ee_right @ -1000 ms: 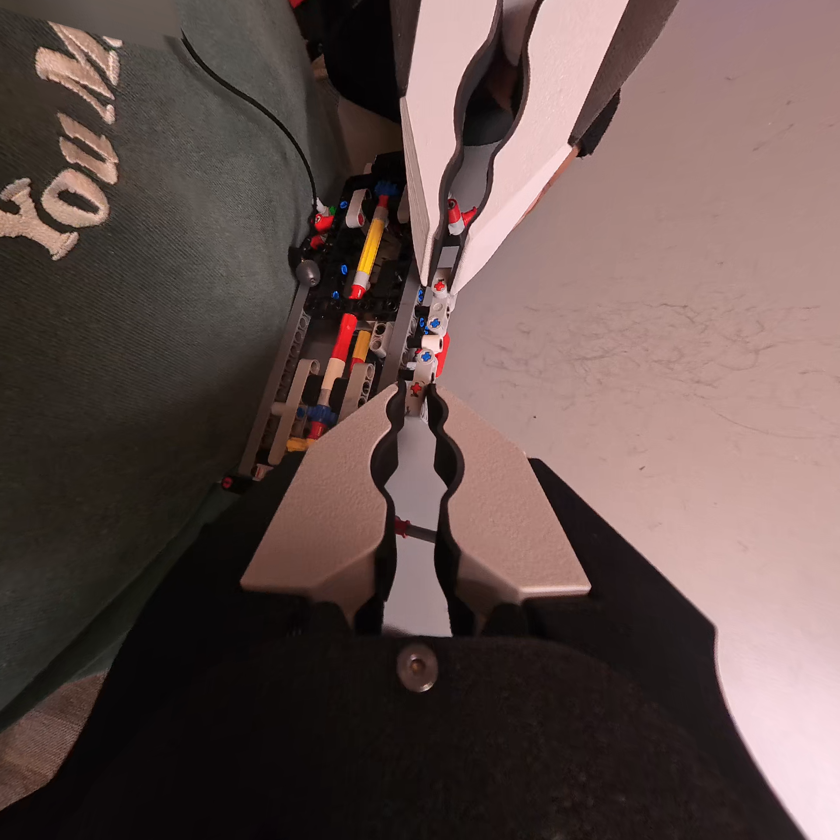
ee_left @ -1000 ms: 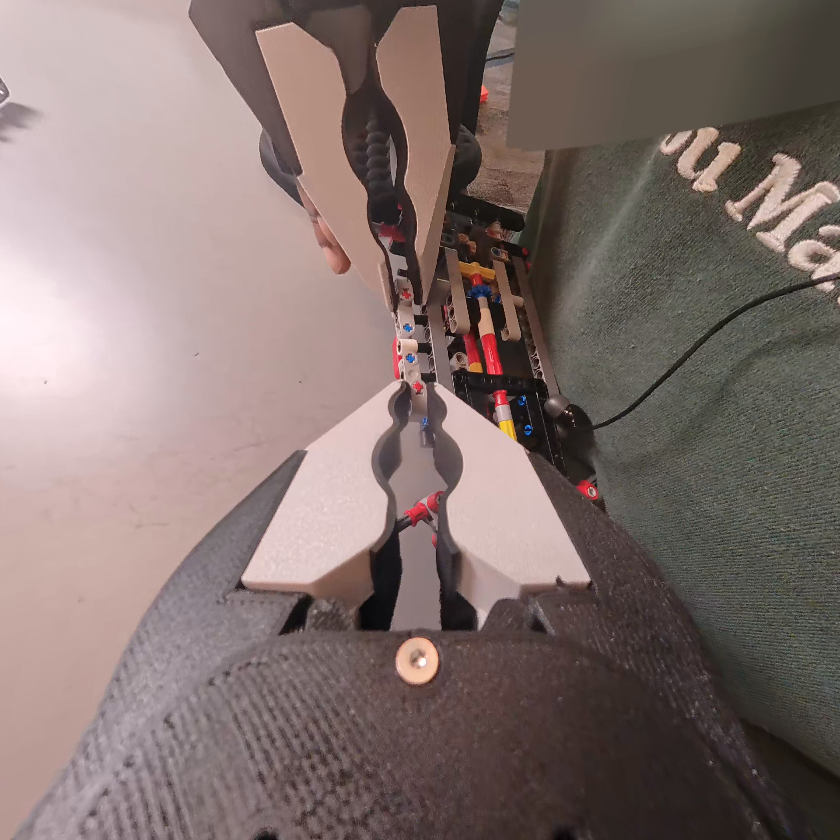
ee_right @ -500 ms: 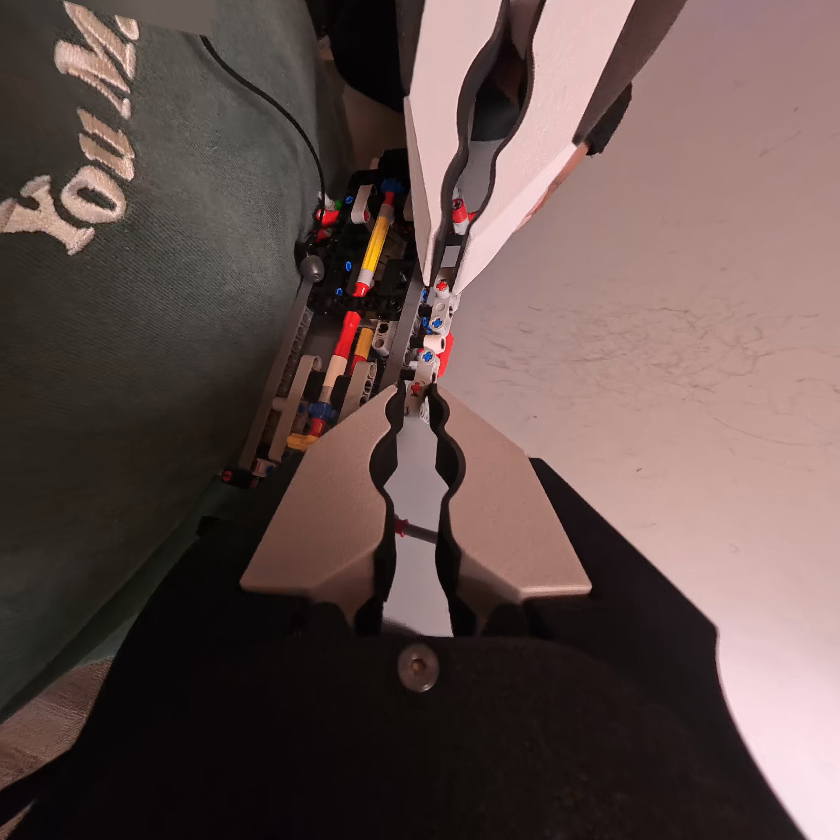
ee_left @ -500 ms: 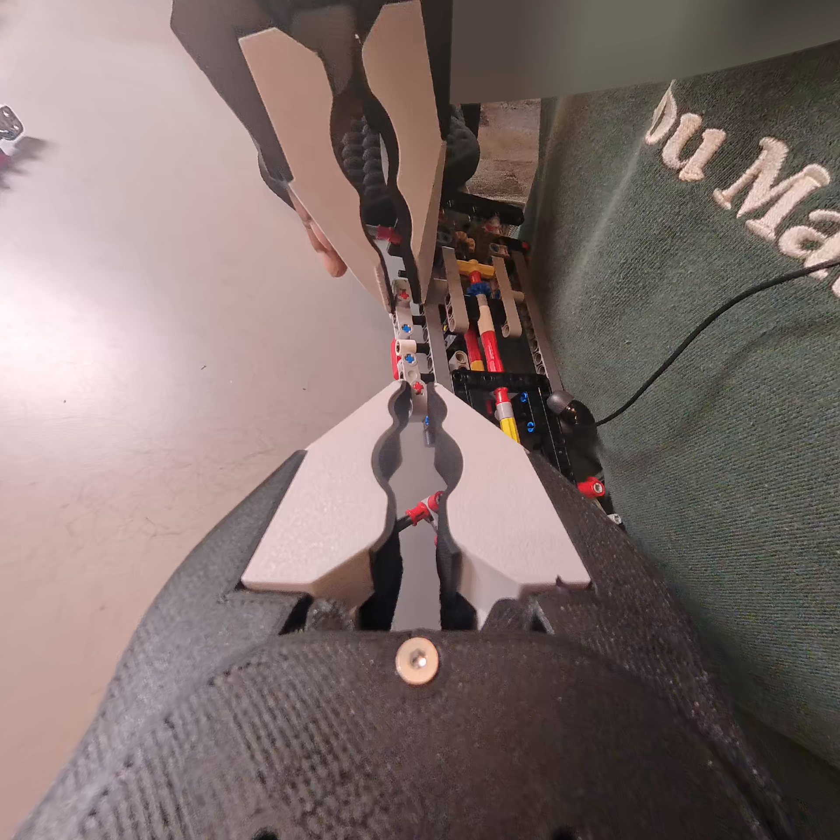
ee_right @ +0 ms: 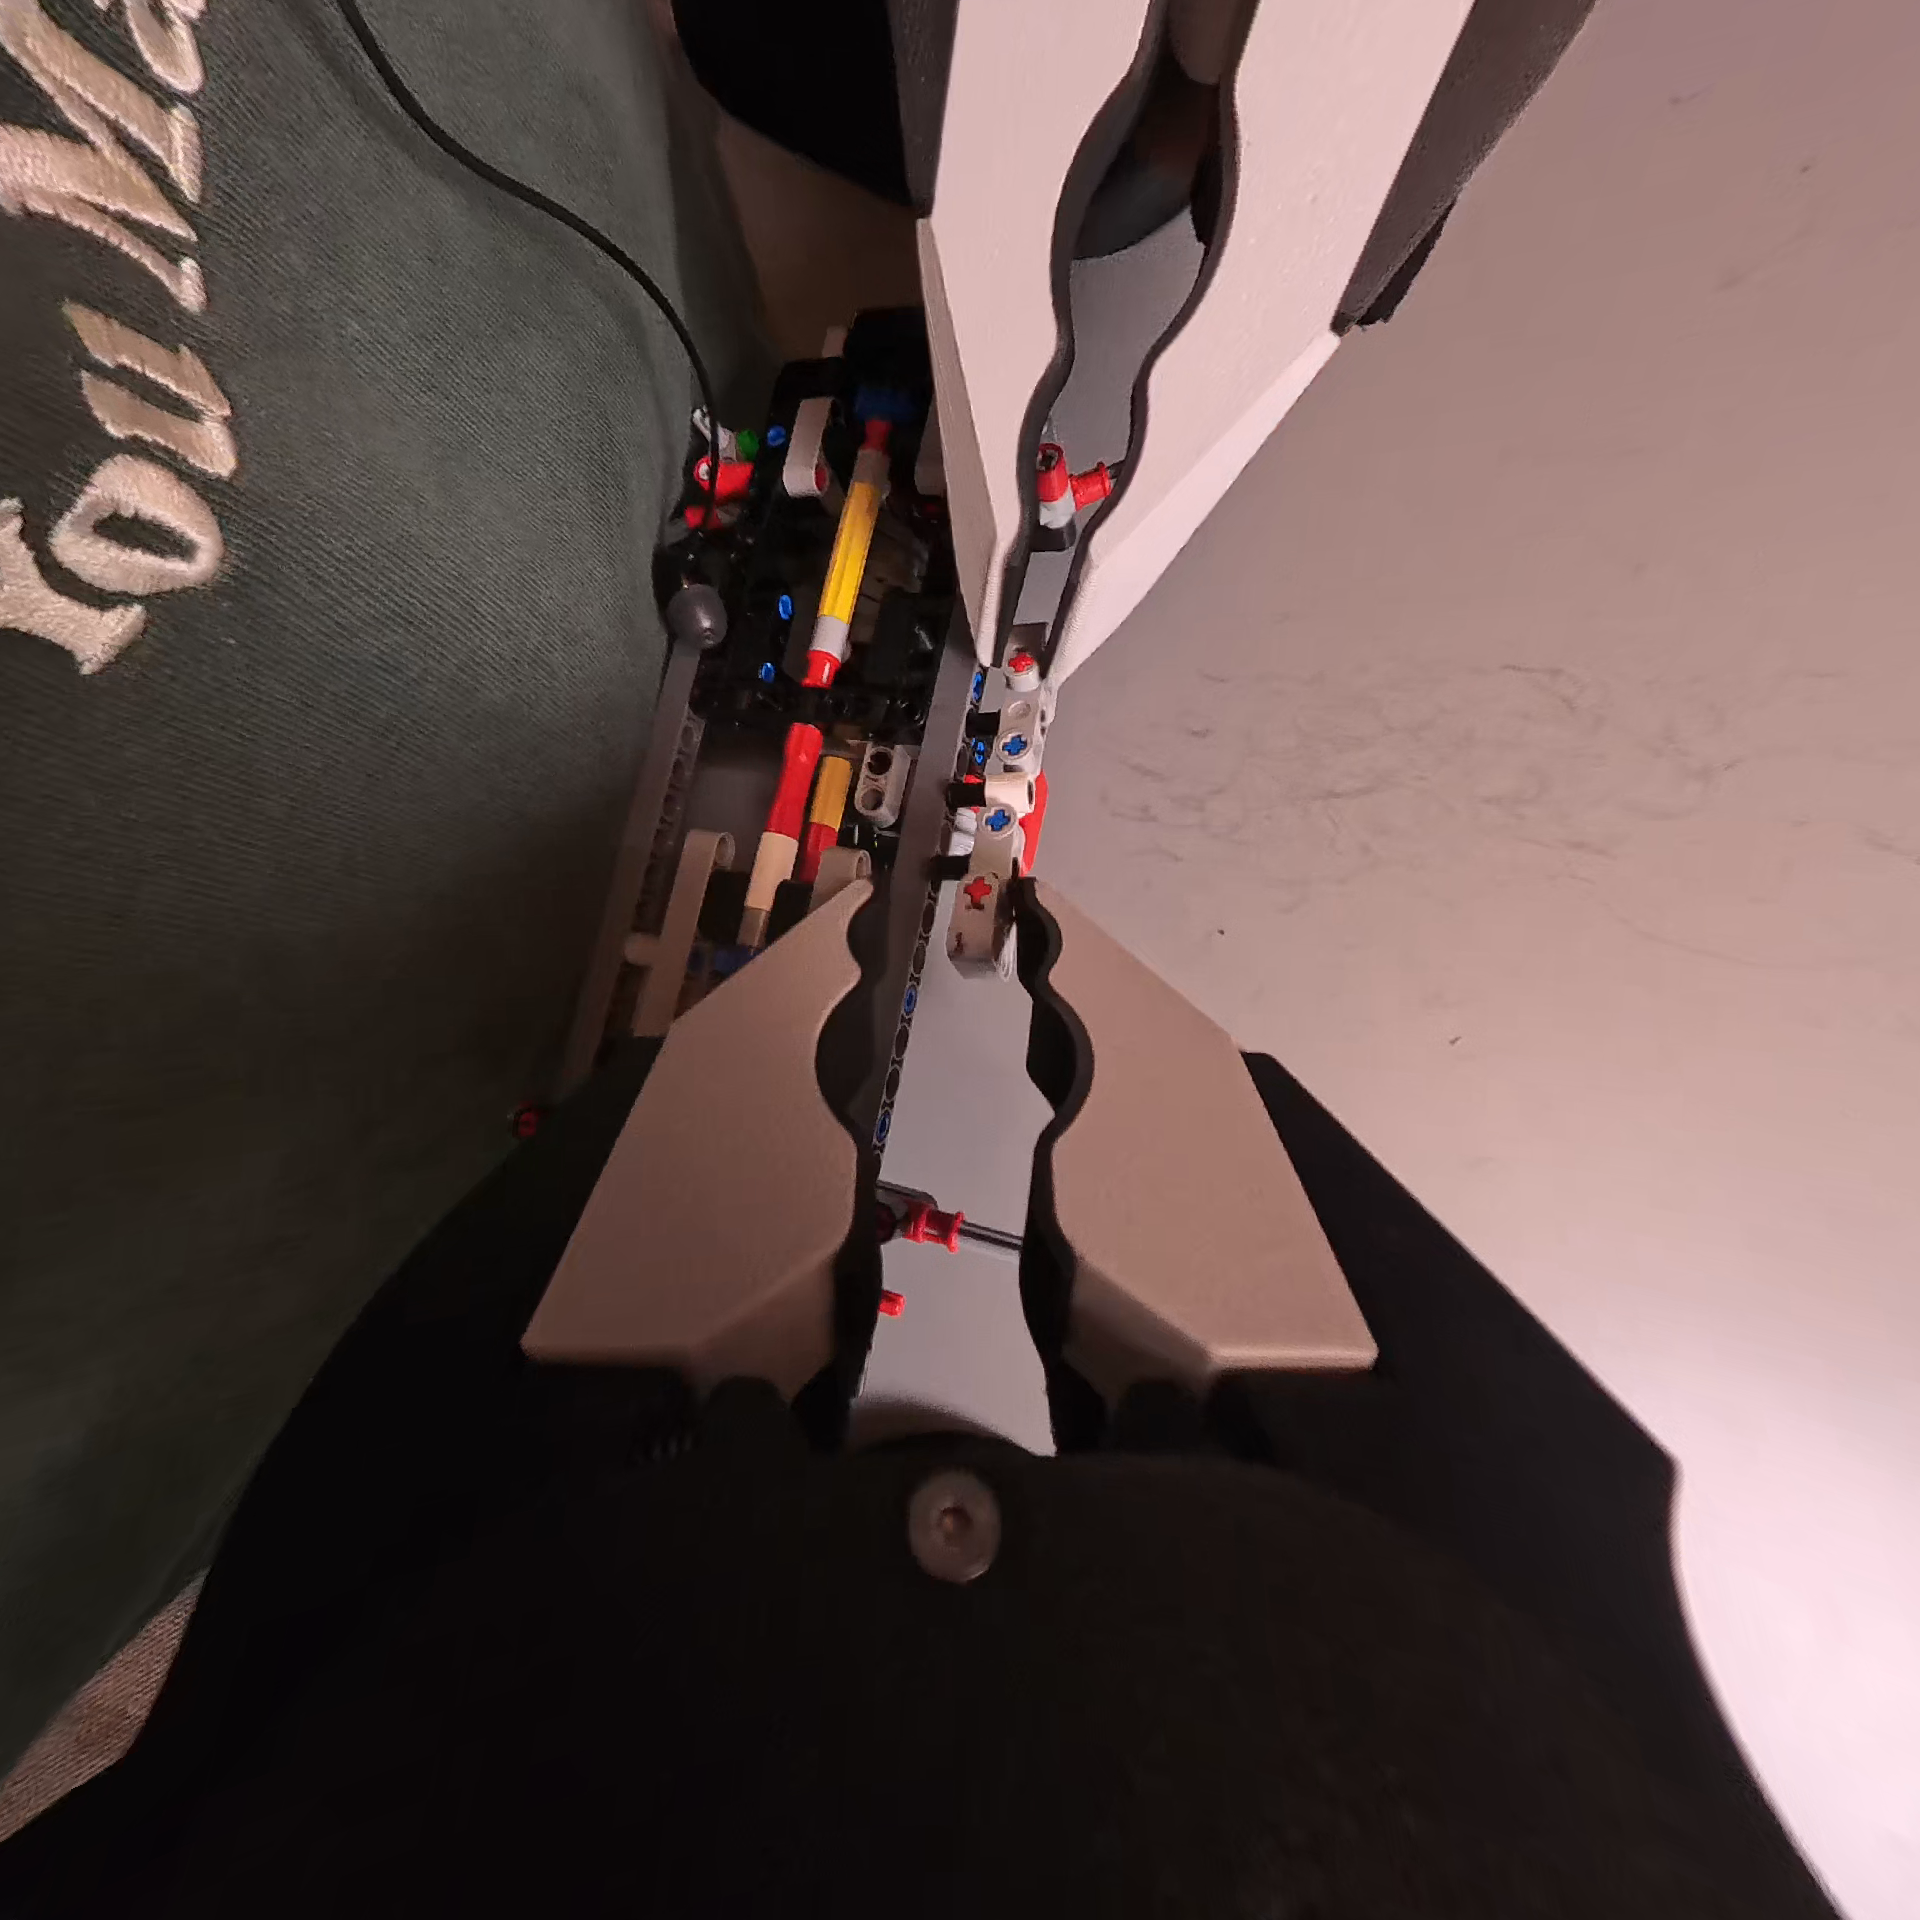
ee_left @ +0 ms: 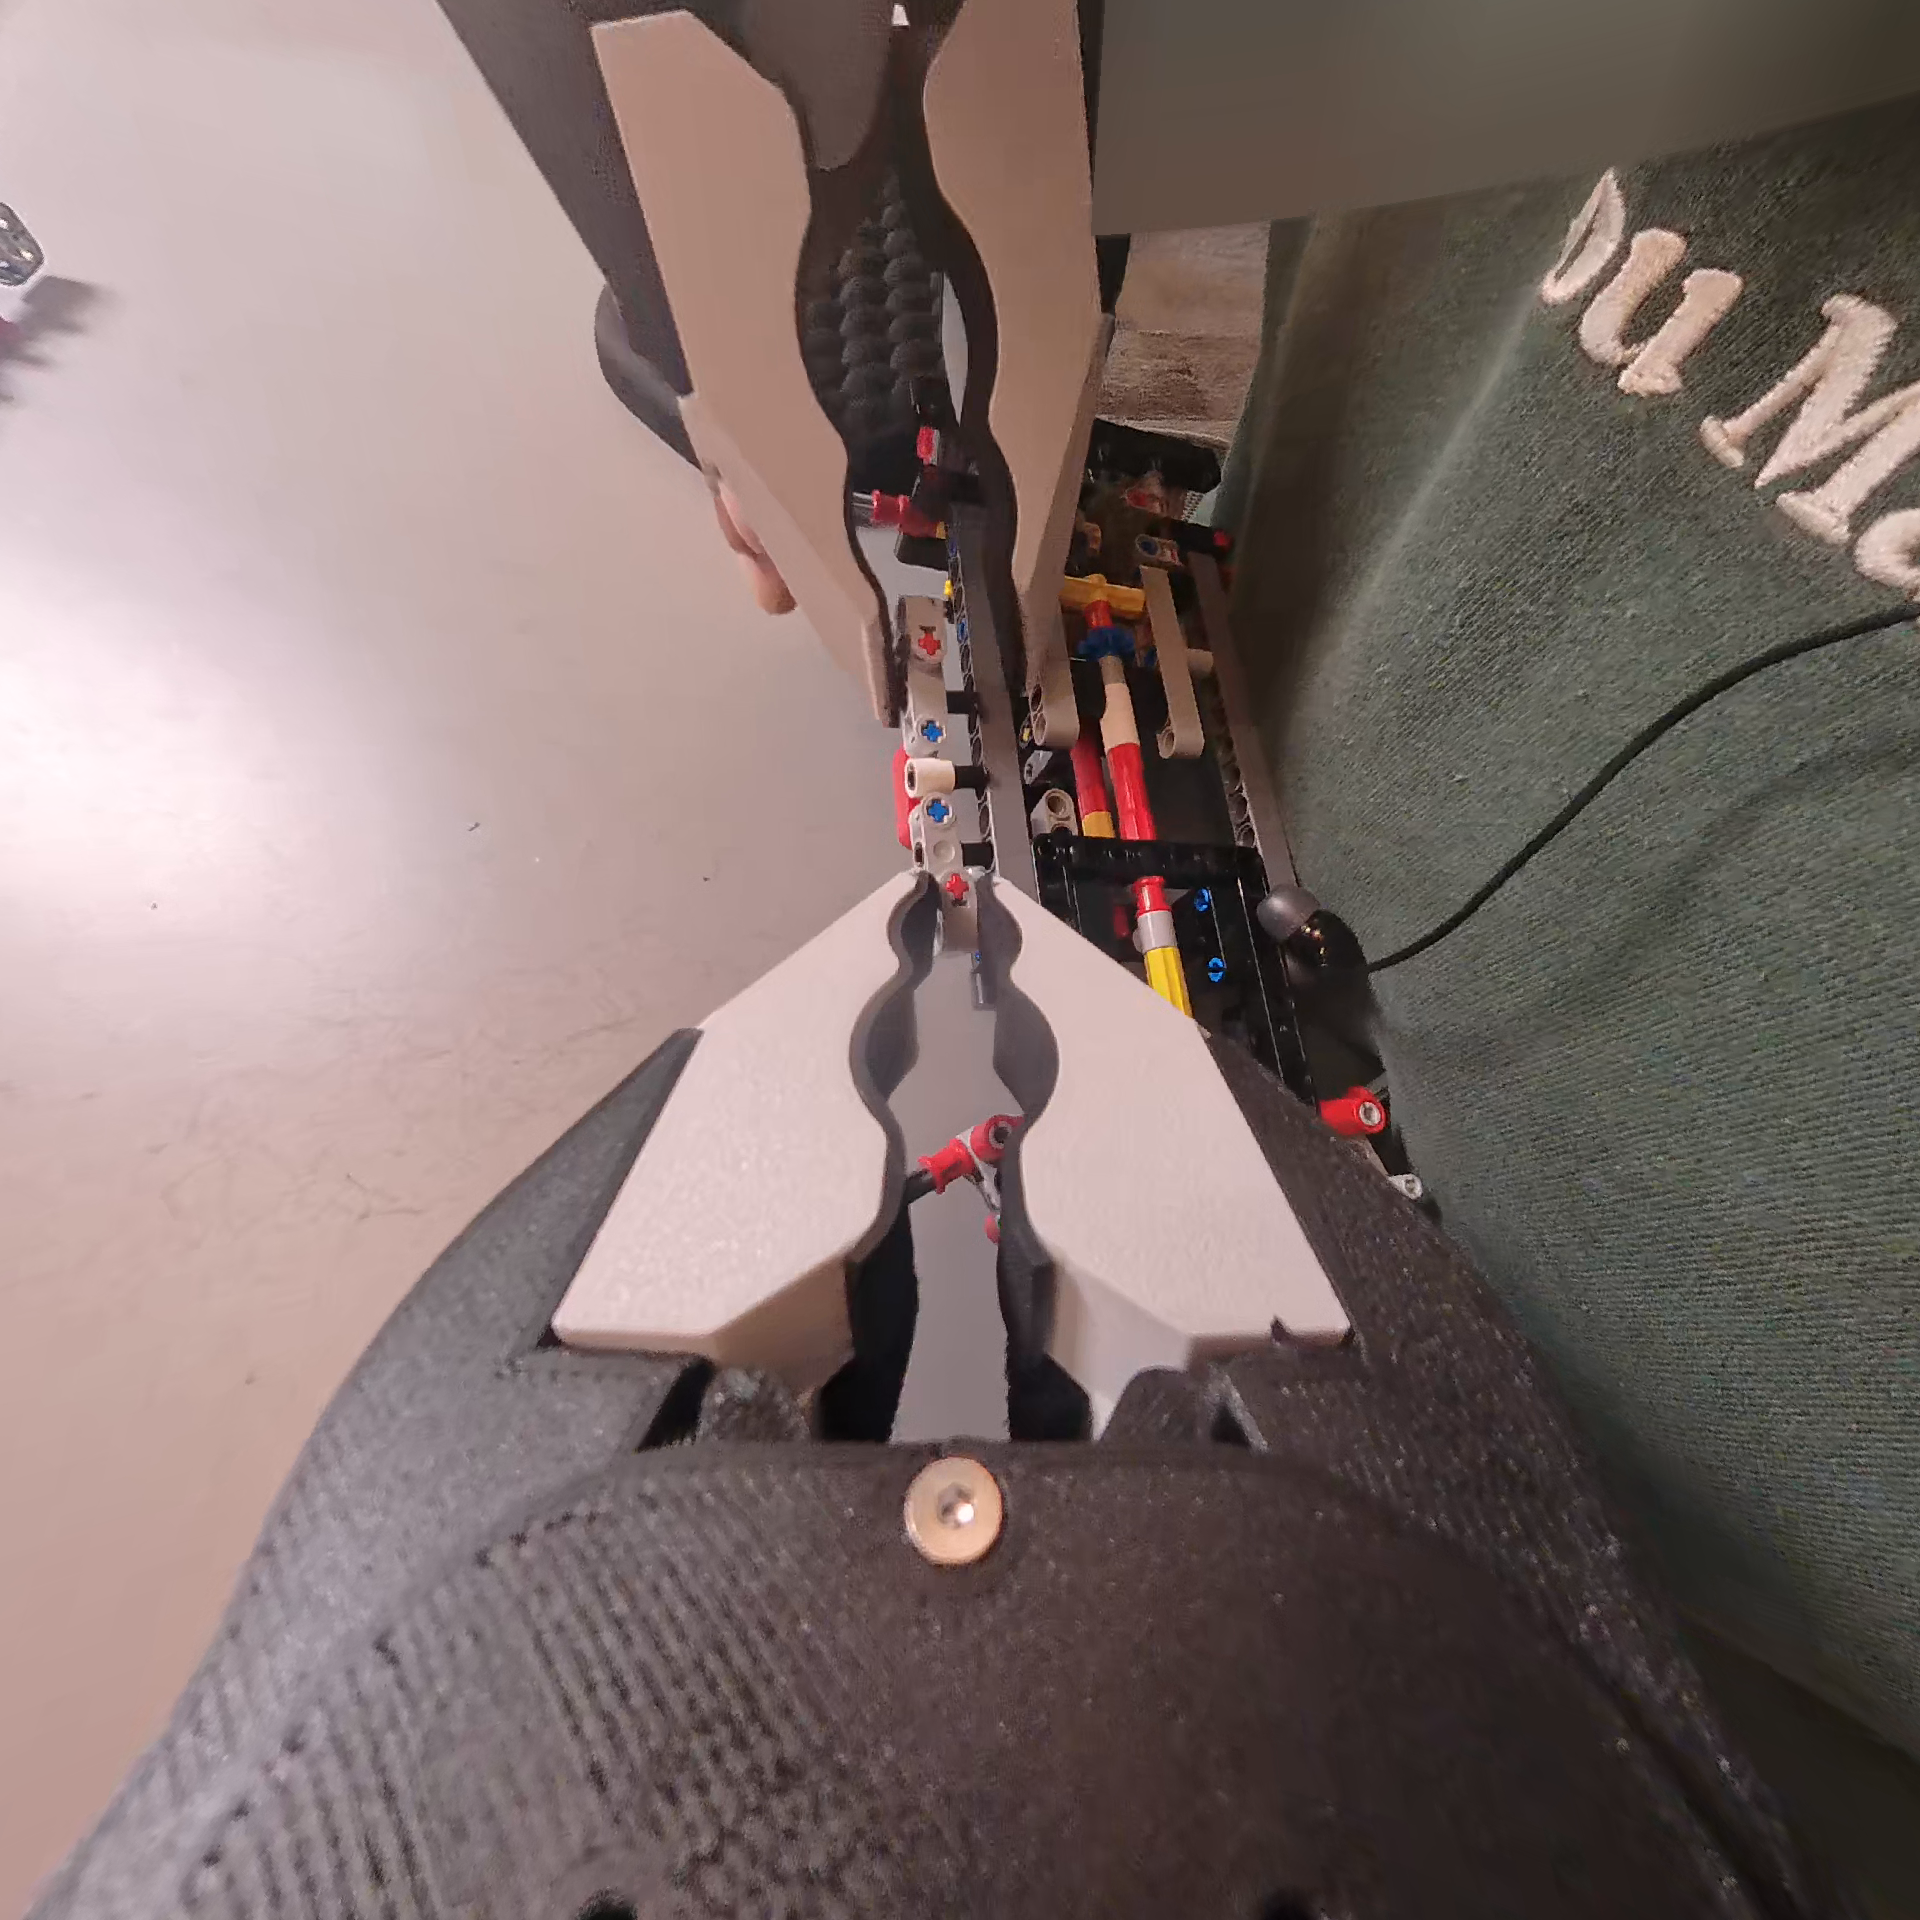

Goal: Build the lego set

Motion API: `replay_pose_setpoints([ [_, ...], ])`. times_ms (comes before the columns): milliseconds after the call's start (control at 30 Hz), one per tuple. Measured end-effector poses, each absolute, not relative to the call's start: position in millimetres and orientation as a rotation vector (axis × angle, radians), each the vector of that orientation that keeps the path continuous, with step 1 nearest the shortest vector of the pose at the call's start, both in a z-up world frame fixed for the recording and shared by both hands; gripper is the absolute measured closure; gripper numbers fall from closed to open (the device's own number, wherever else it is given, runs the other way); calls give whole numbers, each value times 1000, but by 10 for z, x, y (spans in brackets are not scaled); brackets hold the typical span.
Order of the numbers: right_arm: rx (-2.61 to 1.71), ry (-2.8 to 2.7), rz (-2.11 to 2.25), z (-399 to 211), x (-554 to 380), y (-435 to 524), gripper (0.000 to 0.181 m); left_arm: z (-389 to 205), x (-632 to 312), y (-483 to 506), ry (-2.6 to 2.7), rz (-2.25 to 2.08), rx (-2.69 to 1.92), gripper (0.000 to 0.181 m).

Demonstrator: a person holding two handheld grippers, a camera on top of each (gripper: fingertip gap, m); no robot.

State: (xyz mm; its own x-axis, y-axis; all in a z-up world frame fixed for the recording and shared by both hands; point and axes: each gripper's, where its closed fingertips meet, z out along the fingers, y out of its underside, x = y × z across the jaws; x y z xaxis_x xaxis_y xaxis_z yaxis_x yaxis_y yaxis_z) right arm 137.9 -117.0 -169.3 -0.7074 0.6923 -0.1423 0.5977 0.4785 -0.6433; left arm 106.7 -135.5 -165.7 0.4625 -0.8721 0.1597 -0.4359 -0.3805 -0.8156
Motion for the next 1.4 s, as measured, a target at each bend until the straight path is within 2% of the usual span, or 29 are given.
replay_pose_setpoints([
  [167,-1176,-2523,1086,-1618,1361,-1141,156,-1651,1071,-1345,1110,-762,-2004,175],
  [367,-1242,-2536,1068,-1664,1386,-1064,174,-1630,1083,-1315,1121,-768,-2009,175],
  [733,-1318,-2526,1161,-1643,1416,-1094,175,-1636,1095,-1321,1101,-835,-2008,175],
  [1033,-1348,-2532,1181,-1632,1425,-1109,173,-1636,1100,-1330,1102,-881,-2005,175],
  [1233,-1339,-2524,1149,-1629,1393,-1100,156,-1641,1093,-1312,1114,-875,-2006,175],
  [1400,-1289,-2569,1090,-1692,1427,-1154,159,-1646,1093,-1293,1119,-877,-2007,175],
])
